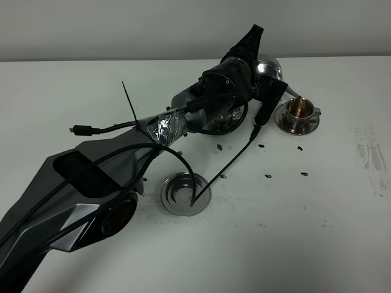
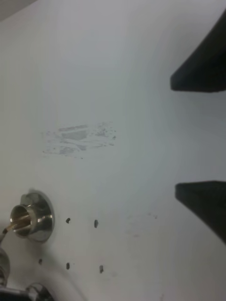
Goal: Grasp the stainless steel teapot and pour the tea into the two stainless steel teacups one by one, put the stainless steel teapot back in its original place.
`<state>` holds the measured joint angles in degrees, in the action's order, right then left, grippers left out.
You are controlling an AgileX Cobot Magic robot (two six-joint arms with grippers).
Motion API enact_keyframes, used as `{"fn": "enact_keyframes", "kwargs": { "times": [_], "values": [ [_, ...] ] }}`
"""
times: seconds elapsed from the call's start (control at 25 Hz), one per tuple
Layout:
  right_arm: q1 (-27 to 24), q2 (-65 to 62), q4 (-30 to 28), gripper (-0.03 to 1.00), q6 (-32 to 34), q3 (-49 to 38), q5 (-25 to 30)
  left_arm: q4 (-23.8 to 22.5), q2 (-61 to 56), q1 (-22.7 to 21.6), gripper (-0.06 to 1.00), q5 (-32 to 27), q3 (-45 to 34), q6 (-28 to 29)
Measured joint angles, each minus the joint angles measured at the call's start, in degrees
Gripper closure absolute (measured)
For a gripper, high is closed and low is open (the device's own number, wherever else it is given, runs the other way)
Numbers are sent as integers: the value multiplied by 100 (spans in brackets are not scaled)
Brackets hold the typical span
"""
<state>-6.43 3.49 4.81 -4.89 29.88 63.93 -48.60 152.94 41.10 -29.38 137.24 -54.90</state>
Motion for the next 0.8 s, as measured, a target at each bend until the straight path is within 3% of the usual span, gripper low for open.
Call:
{"fn": "enact_keyframes", "kwargs": {
  "times": [0.8],
  "values": [
    [0, 0, 0, 55, 0, 0, 0, -199, 0, 0, 77, 1, 0, 0]
  ]
}}
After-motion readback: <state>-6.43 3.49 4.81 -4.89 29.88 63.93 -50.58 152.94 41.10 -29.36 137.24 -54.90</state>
